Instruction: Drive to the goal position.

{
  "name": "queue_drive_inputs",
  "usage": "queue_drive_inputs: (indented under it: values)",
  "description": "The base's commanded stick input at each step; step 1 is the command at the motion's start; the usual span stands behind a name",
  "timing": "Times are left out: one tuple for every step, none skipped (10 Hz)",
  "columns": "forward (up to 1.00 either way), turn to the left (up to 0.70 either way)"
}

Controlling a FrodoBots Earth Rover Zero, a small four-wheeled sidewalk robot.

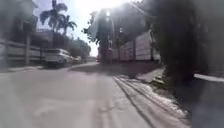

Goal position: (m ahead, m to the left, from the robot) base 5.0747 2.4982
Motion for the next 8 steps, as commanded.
queue_drive_inputs:
  values:
    - [1.0, 0.0]
    - [1.0, 0.0]
    - [1.0, 0.0]
    - [1.0, 0.0]
    - [1.0, 0.0]
    - [1.0, 0.0]
    - [1.0, 0.0]
    - [1.0, 0.0]
